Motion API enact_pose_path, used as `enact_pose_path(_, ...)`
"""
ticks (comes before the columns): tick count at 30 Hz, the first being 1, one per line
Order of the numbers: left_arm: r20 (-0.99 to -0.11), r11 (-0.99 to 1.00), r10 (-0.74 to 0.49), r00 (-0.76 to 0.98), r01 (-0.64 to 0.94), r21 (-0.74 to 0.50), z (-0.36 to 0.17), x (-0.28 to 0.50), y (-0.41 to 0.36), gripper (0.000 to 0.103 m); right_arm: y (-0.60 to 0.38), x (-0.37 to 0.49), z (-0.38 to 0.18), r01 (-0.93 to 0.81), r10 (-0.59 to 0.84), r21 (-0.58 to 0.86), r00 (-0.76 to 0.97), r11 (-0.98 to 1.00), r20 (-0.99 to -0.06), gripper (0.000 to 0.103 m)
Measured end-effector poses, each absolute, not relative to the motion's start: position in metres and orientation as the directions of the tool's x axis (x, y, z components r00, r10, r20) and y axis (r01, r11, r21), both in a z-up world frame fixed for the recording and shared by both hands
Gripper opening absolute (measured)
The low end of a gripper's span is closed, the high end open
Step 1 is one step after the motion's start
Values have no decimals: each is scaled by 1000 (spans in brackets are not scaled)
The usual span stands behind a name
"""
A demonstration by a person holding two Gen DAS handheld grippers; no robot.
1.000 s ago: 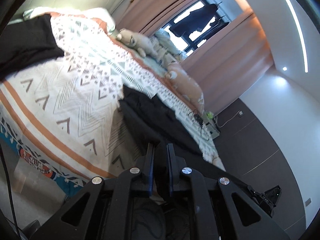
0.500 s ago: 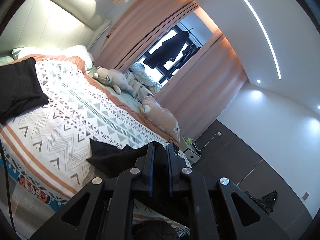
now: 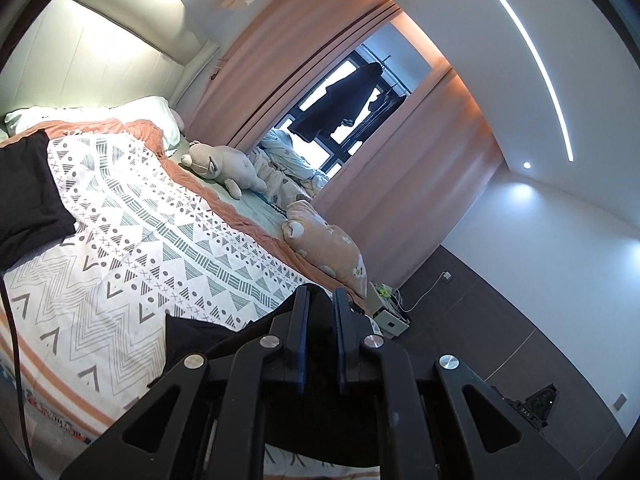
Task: Fold large clothes
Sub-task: 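Close both tools on the hem and fold it up toward the collar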
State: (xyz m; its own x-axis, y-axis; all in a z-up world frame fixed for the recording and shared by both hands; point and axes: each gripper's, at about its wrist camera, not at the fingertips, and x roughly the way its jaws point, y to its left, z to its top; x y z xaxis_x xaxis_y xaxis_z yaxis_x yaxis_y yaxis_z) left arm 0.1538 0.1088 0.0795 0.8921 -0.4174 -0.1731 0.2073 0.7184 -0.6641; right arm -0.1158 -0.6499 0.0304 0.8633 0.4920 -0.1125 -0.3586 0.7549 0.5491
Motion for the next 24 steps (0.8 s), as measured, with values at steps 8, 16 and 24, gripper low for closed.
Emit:
enact_pose_path(8,-212,728,-413,885,181,-662,79,233,100,13,-638,-39,41,-320,472,576,872,752,-133,9)
enact_pose_path(16,-261,727,-401,878,131,-674,57,316,94,13,-632,37,38,-275,460,614,873,740,-164,9)
enact_pose_path(24,-368,745,-383,847,47,-666,7,392,82,13,-618,111,12,-199,435,653,873,731,-220,10)
